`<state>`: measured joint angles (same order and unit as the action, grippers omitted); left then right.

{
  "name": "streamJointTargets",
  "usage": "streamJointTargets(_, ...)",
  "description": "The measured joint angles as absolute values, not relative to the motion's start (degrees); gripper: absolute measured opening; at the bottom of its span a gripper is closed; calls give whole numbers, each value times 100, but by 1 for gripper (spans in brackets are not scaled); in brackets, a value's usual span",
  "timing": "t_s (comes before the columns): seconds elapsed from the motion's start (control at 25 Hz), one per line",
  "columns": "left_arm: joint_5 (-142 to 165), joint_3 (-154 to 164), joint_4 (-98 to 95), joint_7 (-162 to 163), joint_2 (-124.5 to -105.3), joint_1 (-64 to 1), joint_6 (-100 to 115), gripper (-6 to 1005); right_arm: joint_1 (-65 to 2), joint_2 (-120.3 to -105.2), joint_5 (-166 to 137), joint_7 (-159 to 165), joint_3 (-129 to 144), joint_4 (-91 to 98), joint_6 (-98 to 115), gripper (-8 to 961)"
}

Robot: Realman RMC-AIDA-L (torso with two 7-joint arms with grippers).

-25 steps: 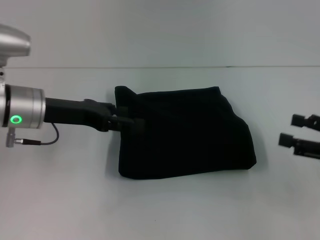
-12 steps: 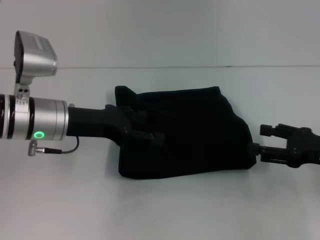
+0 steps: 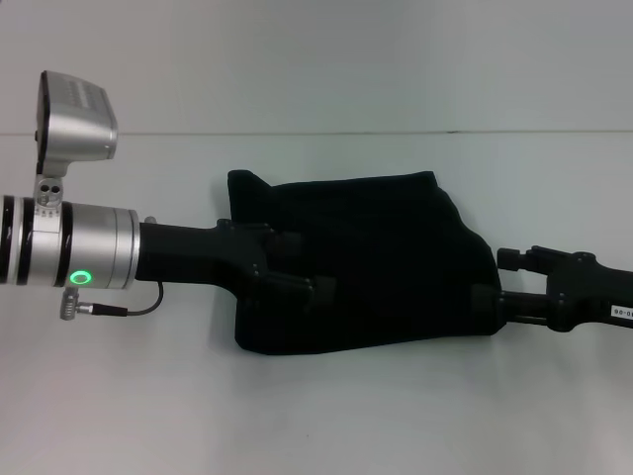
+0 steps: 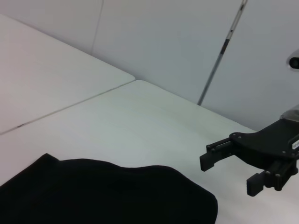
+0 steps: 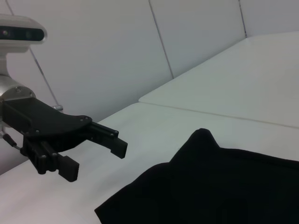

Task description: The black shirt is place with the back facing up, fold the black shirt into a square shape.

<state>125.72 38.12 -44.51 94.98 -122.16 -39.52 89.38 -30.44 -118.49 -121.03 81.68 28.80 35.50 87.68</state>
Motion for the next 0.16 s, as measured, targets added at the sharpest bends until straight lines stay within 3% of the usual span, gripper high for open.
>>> streamJointTargets(0.16, 12573, 3820, -4431, 9565, -12202, -3969, 8881, 936, -3080, -11868, -12086, 8033, 2883, 3550, 8769, 882)
